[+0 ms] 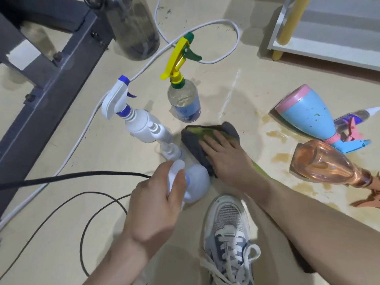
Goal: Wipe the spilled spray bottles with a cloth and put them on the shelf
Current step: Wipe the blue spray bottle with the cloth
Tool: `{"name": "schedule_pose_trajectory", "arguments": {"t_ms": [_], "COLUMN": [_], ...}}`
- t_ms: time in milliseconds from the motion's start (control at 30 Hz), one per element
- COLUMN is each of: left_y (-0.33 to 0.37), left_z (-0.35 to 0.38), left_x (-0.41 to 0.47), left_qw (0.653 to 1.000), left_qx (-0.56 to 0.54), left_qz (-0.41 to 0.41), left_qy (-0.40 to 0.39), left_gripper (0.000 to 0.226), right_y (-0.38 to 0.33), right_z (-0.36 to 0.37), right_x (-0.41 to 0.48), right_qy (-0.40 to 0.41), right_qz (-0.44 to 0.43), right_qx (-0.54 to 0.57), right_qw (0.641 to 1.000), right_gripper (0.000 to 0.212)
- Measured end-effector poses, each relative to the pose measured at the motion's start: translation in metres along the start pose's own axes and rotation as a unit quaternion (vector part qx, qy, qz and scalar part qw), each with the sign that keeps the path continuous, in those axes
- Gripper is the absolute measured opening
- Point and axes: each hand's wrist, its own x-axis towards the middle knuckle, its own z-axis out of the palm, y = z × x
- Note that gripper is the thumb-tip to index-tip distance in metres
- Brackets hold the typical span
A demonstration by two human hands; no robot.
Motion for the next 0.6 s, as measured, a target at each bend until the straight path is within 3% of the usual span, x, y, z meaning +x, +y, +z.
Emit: {"name": "schedule_pose_trajectory", "arguments": {"t_ms": [100,200,300,367,400,433,533,567,600], "left_y": [0.006,0.017,0.029,0.037,0.041,0.043,0.048,0.050,0.051], "left_z": [0.007,0.014,0.020,0.024,0.025,0.025,0.029,0.031,0.032], "left_x": [0.000,0.005,0.015,0.024,0.028,0.031,0.038,0.040,0.042], "left_qw": [0.999,0.998,0.997,0.998,0.997,0.997,0.997,0.996,0.996], "left_qx": [-0.035,-0.069,-0.074,-0.069,-0.074,-0.082,-0.081,-0.083,-0.086], "left_qz": [-0.006,0.004,0.005,0.006,0.001,-0.004,-0.003,-0.003,-0.004], "left_qy": [-0.022,-0.007,0.012,0.012,0.009,0.011,0.020,0.020,0.018], "left_gripper": [0.038,0.028,0.033,0.036,0.034,0.032,0.024,0.023,0.022], "right_y": [0.025,0.048,0.032,0.017,0.017,0.021,0.013,-0.003,-0.024], "right_z": [-0.014,-0.031,-0.046,-0.043,-0.038,-0.037,-0.057,-0.067,-0.075], "right_x": [0.031,0.007,-0.050,-0.080,-0.086,-0.089,-0.089,-0.085,-0.079], "right_qy": [0.010,-0.002,-0.021,-0.005,0.038,0.066,0.134,0.141,0.136], "right_qz": [0.127,0.252,0.275,0.291,0.320,0.362,0.398,0.371,0.335], "right_qx": [-0.005,-0.006,-0.019,0.072,0.179,0.309,0.614,0.631,0.624], "right_qw": [0.992,0.968,0.961,0.954,0.930,0.877,0.669,0.666,0.693], "right_gripper": [0.056,0.071,0.069,0.060,0.053,0.047,0.042,0.038,0.036]}}
